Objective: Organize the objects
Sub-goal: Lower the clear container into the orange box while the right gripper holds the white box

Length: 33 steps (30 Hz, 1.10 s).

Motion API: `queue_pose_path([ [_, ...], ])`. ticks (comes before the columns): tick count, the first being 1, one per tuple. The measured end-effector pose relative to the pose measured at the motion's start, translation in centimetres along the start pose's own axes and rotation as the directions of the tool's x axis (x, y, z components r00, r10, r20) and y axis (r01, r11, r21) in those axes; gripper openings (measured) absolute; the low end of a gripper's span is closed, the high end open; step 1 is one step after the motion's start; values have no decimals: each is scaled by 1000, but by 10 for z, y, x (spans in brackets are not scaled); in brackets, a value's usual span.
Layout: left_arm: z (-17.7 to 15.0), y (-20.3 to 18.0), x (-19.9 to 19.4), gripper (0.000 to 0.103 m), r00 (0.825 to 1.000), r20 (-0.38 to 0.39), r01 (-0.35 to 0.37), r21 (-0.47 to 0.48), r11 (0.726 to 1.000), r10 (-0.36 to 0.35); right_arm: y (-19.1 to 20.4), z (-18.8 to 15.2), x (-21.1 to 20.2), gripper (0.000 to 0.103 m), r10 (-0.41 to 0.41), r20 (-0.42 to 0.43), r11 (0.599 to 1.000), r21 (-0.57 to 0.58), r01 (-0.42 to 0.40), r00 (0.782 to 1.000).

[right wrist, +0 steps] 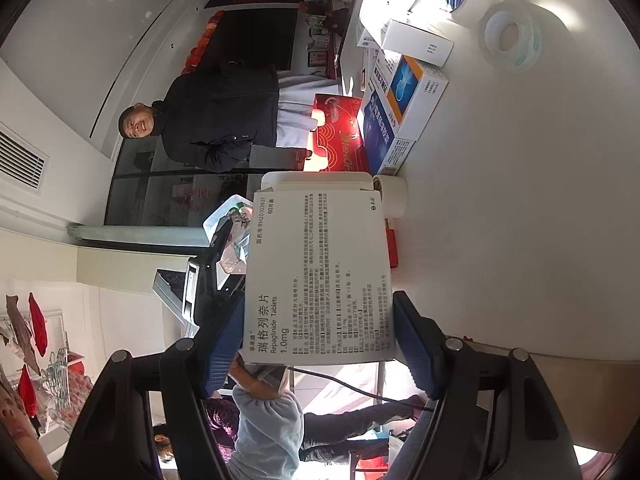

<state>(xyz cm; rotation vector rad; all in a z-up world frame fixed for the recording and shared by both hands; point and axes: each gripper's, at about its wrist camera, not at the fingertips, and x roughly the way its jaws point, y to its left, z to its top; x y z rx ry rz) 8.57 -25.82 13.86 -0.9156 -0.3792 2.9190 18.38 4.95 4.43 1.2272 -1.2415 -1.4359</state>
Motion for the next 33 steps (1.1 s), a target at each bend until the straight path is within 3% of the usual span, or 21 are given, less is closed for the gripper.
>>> queue_pose_path([
  [4, -12, 22, 34, 76, 996, -94, -12, -60, 998, 7, 0, 0, -1, 72, -23, -1, 1000, -2, 23, 1000],
  [7, -28, 22, 32, 76, 993, -118, 14, -71, 997, -22, 3, 2, 2, 72, -39, -14, 999, -15, 39, 999],
  [12, -23, 20, 0, 76, 998, -34, 42, -91, 995, -45, 14, 8, 18, 72, -38, -55, 998, -48, 36, 998],
  [18, 8, 6, 7, 76, 999, 33, -9, 27, 1000, 8, 19, 6, 30, 72, -29, -70, 998, -56, 25, 997],
  [26, -7, -12, 53, 76, 1000, -3, 5, 87, 996, -5, 9, 2, 14, 72, -64, -42, 997, -38, 63, 997],
  [33, -30, -2, 81, 76, 996, -79, -28, 42, 999, 32, 9, 5, 3, 72, -68, -7, 997, -42, 68, 998],
])
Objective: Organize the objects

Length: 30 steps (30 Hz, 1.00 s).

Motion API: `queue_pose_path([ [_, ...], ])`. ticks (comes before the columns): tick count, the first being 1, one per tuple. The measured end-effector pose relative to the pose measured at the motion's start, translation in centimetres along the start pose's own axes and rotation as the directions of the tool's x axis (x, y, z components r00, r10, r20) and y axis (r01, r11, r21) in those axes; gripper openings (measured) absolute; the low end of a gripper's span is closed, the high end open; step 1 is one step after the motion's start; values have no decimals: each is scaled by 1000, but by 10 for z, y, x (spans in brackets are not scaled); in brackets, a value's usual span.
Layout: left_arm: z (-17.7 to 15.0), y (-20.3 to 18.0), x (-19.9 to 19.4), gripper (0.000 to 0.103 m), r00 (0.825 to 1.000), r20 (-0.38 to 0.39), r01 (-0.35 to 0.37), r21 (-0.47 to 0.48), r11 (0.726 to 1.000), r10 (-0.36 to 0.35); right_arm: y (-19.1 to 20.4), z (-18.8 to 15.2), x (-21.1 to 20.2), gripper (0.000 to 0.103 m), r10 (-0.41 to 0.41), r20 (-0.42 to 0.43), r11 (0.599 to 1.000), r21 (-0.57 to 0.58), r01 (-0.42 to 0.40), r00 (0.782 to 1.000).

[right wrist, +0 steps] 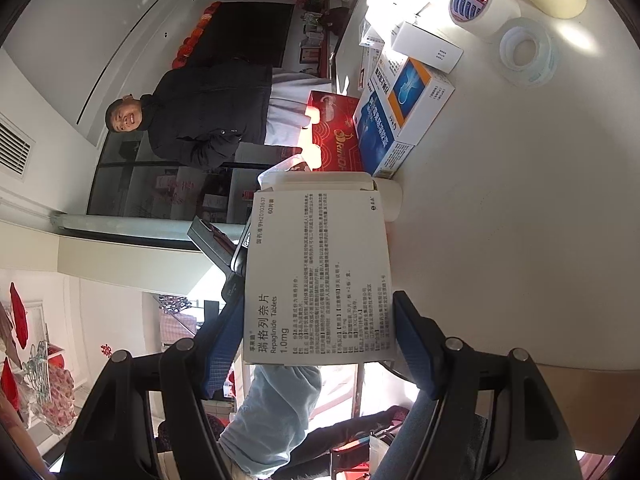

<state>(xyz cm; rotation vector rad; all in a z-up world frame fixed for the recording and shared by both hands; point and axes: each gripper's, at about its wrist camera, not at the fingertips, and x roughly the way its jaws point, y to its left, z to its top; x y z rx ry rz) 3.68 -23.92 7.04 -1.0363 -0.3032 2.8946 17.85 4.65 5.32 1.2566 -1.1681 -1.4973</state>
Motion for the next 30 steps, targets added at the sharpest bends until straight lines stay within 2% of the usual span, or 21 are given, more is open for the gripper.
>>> queue_pose_path([
  [9, -15, -13, -15, 76, 999, -9, 33, 28, 999, -33, 5, -2, 6, 72, 8, -21, 1000, -14, -9, 1000],
  [13, -25, -19, -30, 76, 997, 4, 74, -6, 997, -74, 8, -2, 7, 72, 8, -32, 1000, -24, -8, 999],
  [24, -54, -49, -60, 76, 987, -3, 161, -8, 987, -161, 19, -7, 13, 71, 19, -36, 999, -30, -20, 999],
  [26, -53, -46, -71, 76, 988, 8, 154, -39, 987, -153, 27, -7, 17, 71, -9, -49, 998, -63, 6, 999],
  [28, -47, -33, -91, 76, 993, 56, 108, -88, 990, -103, 43, -7, 25, 71, -34, -67, 992, -126, 26, 997],
  [30, -39, -12, -111, 89, 994, 94, 61, -148, 987, -48, 62, -7, 41, 72, -30, -98, 983, -182, 12, 995],
])
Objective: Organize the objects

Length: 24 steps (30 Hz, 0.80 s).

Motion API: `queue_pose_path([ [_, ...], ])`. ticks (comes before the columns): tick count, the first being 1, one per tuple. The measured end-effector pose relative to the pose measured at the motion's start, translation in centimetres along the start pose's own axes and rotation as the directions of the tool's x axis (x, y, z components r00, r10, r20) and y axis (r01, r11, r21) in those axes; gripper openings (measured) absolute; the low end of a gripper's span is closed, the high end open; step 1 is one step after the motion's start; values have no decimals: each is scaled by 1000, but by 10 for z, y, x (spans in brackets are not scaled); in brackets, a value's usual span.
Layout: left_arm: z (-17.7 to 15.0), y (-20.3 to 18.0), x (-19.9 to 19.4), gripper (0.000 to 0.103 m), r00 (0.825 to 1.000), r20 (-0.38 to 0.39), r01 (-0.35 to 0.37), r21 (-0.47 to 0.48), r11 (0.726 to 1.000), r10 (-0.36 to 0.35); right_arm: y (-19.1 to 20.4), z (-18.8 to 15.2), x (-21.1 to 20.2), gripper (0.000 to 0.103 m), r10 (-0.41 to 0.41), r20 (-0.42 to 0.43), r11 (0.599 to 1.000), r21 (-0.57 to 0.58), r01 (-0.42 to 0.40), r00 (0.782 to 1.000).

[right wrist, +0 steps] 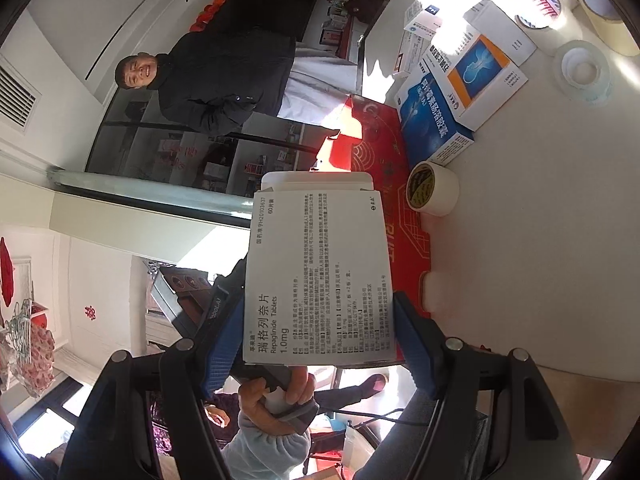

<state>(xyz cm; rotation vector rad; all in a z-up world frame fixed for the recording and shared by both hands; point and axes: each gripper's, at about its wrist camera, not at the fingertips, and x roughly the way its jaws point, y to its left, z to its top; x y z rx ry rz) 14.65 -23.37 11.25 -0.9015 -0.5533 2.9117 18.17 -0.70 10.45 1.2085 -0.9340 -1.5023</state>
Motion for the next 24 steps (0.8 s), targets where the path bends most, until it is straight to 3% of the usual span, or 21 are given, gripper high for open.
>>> queue_pose_path([
  [2, 11, 16, -16, 96, 997, 18, -75, -26, 997, 75, 19, 8, 25, 72, -11, -49, 999, -50, 8, 999],
  [4, 18, 27, -29, 100, 991, 24, -129, -36, 991, 130, 36, 14, 58, 72, -71, -104, 991, -119, 58, 992],
  [6, 19, 36, -40, 103, 986, 36, -162, -49, 986, 164, 51, 16, 92, 72, -192, -135, 963, -215, 160, 972],
  [8, 20, 40, -48, 103, 981, 47, -186, -60, 981, 188, 59, 17, 121, 80, -312, -144, 919, -297, 259, 939],
  [9, 18, 41, -49, 103, 978, 48, -201, -58, 978, 204, 62, 18, 128, 87, -357, -133, 899, -318, 301, 925],
  [13, 10, 40, -43, 103, 982, 20, -186, -63, 981, 188, 65, 29, 94, 89, -374, 34, 880, -301, 367, 927],
  [14, 8, 39, -39, 103, 984, 10, -178, -61, 982, 179, 59, 34, 79, 91, -388, 74, 877, -276, 393, 919],
  [15, 5, 36, -35, 103, 985, -2, -174, -55, 983, 174, 53, 39, 66, 95, -438, 116, 856, -250, 453, 891],
  [16, 2, 32, -30, 103, 986, -12, -169, -49, 984, 168, 44, 44, 57, 97, -520, 144, 811, -226, 540, 842],
  [17, 0, 27, -25, 103, 987, -24, -159, -41, 986, 159, 33, 51, 52, 97, -618, 154, 744, -200, 637, 771],
  [18, -3, 23, -20, 103, 988, -35, -148, -35, 988, 147, 21, 56, 50, 97, -679, 145, 698, -178, 694, 720],
  [21, -9, 9, -7, 103, 992, -71, -103, -31, 994, 101, -8, 66, 54, 96, -704, 101, 685, -163, 710, 703],
  [23, -11, 1, -3, 103, 993, -90, -78, -28, 997, 75, -20, 72, 65, 92, -742, 99, 643, -176, 746, 663],
  [24, -11, -3, -3, 103, 993, -93, -70, -22, 997, 68, -25, 76, 72, 86, -749, 91, 636, -180, 750, 657],
])
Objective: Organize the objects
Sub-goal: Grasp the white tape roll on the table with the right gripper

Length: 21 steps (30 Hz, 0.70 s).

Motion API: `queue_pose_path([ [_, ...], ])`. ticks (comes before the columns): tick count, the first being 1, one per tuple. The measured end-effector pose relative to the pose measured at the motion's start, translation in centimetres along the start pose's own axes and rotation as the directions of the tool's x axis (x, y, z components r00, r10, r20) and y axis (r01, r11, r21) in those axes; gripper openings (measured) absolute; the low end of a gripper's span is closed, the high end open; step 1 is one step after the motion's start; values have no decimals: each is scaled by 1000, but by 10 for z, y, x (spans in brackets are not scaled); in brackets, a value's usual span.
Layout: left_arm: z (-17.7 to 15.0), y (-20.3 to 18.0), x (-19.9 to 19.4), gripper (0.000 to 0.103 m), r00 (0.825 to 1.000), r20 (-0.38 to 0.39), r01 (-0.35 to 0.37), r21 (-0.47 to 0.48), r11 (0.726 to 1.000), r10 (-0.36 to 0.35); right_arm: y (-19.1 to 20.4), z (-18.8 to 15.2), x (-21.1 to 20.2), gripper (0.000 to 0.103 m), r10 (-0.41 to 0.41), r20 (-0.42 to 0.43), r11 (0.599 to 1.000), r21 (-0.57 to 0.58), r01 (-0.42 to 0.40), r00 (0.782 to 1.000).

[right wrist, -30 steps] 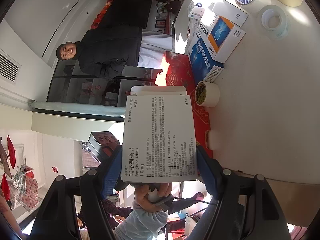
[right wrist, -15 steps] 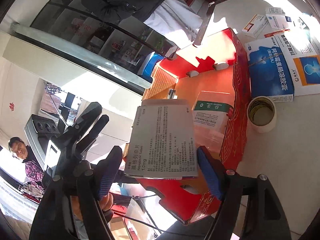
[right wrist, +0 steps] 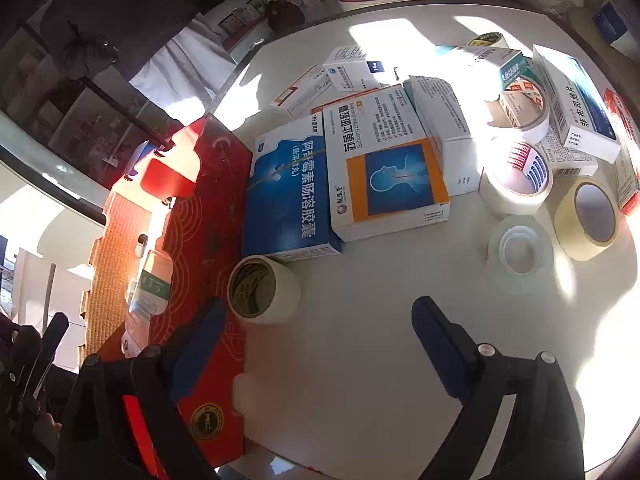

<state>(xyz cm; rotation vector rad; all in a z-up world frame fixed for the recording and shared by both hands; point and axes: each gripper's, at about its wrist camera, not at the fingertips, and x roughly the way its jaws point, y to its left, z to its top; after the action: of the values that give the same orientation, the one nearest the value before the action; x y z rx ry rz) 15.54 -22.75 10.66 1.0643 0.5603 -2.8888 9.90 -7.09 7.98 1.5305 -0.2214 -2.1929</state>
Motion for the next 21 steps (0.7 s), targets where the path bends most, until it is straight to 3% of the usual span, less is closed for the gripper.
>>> queue_pose_path([
  [4, 0, -12, -4, 103, 1000, 11, -19, 69, 997, 18, 16, 2, 30, 71, -52, -68, 996, -80, 47, 996],
  [5, 1, -14, -4, 103, 1000, 10, -24, 82, 996, 23, 25, 0, 31, 70, -91, -43, 989, -124, 85, 995],
  [6, 2, -16, -3, 103, 1000, 5, -24, 88, 996, 23, 32, -2, 33, 56, -115, -44, 982, -156, 106, 992],
  [7, 4, -17, -1, 103, 1000, 0, -21, 92, 996, 21, 36, -3, 35, 33, -123, -45, 977, -179, 113, 991],
  [9, 6, -22, 3, 103, 1000, -10, -18, 101, 995, 19, 39, -6, 39, 10, -106, -62, 974, -207, 91, 992],
  [12, 9, -38, 12, 103, 1000, -25, -6, 135, 991, 9, 30, -13, 32, 9, -97, -46, 973, -216, 84, 994],
  [17, 14, -100, 42, 103, 997, -81, 40, 261, 965, -19, -66, -49, -26, 9, 17, 39, 999, 29, -19, 999],
  [21, -7, -178, 102, 103, 982, -187, 72, 393, 917, 2, -150, -83, -73, 9, -59, 114, 975, 220, 33, 992],
])
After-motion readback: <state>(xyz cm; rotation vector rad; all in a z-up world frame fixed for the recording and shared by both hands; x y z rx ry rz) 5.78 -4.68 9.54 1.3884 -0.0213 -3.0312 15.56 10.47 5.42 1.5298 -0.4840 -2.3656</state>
